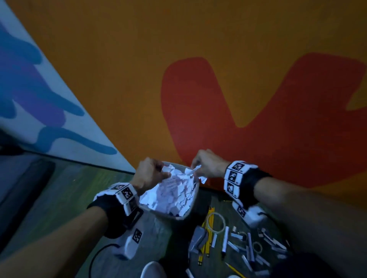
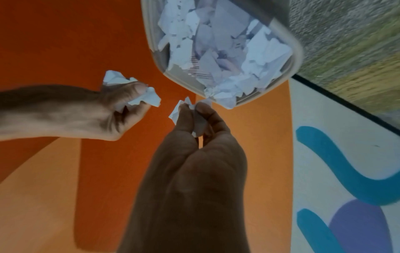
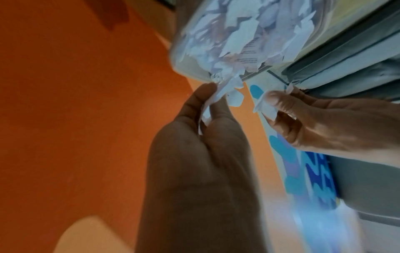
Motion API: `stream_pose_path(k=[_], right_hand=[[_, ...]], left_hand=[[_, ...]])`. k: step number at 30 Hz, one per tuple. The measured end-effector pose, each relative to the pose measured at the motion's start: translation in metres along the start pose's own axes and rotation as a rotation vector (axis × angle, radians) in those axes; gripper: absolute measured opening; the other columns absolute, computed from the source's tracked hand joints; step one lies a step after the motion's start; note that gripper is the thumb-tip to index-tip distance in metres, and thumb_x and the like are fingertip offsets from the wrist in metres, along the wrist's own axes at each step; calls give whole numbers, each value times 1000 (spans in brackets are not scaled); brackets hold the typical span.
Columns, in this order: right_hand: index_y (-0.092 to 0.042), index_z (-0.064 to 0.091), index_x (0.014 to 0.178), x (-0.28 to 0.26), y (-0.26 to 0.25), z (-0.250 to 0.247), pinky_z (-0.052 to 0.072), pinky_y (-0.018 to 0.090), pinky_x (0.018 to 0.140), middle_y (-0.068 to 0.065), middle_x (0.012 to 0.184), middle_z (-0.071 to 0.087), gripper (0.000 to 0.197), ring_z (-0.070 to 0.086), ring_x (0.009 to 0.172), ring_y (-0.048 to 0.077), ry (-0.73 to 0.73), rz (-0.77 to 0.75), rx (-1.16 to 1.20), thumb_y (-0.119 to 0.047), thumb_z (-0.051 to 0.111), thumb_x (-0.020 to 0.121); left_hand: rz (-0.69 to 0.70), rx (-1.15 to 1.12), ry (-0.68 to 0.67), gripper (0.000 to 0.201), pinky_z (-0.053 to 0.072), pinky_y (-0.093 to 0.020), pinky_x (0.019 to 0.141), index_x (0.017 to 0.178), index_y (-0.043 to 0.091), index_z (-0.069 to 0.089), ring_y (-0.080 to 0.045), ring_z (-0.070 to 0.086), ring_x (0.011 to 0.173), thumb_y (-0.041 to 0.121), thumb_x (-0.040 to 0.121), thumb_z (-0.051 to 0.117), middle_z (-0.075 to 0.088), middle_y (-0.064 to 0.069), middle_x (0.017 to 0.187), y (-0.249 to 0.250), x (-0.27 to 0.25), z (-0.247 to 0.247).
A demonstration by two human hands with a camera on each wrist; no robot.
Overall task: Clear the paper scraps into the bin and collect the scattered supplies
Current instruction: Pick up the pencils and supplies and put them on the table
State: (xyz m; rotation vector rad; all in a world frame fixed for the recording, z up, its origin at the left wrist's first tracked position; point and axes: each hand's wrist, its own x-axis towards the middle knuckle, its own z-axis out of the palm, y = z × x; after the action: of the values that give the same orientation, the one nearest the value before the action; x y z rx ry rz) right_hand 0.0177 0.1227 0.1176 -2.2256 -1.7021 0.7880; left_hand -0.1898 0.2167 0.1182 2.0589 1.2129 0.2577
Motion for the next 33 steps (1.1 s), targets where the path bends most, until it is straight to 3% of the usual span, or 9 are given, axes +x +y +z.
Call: stream_pose_path(k=[5, 9, 11, 14, 18, 22, 26, 29, 33], right_hand=[[-16, 71, 108, 32, -19, 42, 49, 32, 91, 7, 125, 61, 23, 60, 108, 23, 56, 102, 108, -23, 75, 86], [-13, 68, 119, 39, -21, 67, 53, 27, 70, 7, 128, 61, 30, 68, 96, 24, 69, 142, 297, -28, 66, 93], [-14, 65, 126, 39, -18, 69, 58, 32, 74, 11, 124, 65, 34, 69, 95, 24, 31, 153, 347, -27, 62, 95], [-15, 65, 126, 36, -7, 65, 55, 30, 69, 13, 108, 71, 32, 66, 79, 22, 8, 190, 397, -18, 55, 96], [-14, 70, 119, 27, 6, 59, 56, 36, 91, 6, 108, 70, 28, 68, 89, 20, 46, 236, 433, -14, 60, 93], [-13, 68, 121, 10, 11, 53, 57, 40, 90, 7, 106, 72, 35, 70, 90, 21, 58, 201, 336, -7, 54, 90], [-19, 68, 122, -13, 14, 24, 53, 36, 95, 3, 110, 72, 34, 67, 100, 16, 36, 117, 153, -15, 64, 88], [-19, 65, 127, -33, 29, -12, 50, 32, 96, 1, 108, 70, 43, 64, 104, 16, 45, 126, 88, -25, 75, 85], [-22, 65, 127, -73, 61, -39, 50, 31, 96, -4, 105, 70, 46, 64, 101, 12, 96, 184, 98, -34, 77, 84]], left_hand=[[-20, 107, 3, 19, 50, -30, 56, 76, 1, 72, -13, 50, 59, 18, 81, 78, 62, -3, 65, -17, 4, 2], [0, 96, -87, 23, 43, -14, 55, 108, 9, 73, -12, 63, 74, 20, 88, 74, 74, -7, 96, -20, 9, 3], [-26, 30, -89, 33, 49, -14, 58, 119, 7, 68, -17, 68, 85, 20, 90, 73, 73, -8, 105, -18, 11, 2], [-29, -19, -81, 30, 53, -15, 57, 120, 7, 68, -15, 67, 81, 18, 92, 70, 71, -5, 106, -14, 16, -1], [52, 9, -9, 22, 46, -9, 57, 113, 9, 72, -14, 66, 83, 18, 94, 68, 71, -3, 107, -6, 17, -6], [111, 8, -15, 20, 56, -20, 70, 111, 10, 74, -22, 71, 87, 17, 93, 68, 75, -5, 100, 3, 12, -4], [225, 51, -104, 20, 48, -11, 69, 110, 15, 75, -5, 68, 86, 22, 94, 66, 76, 2, 101, 16, 3, 7], [288, 38, -157, 25, 51, -25, 90, 114, 18, 73, -5, 68, 95, 28, 92, 67, 76, 5, 103, 35, -5, 22], [353, -13, -184, 26, 48, -24, 93, 115, 23, 72, -6, 66, 99, 30, 90, 70, 73, 10, 101, 63, -15, 51]])
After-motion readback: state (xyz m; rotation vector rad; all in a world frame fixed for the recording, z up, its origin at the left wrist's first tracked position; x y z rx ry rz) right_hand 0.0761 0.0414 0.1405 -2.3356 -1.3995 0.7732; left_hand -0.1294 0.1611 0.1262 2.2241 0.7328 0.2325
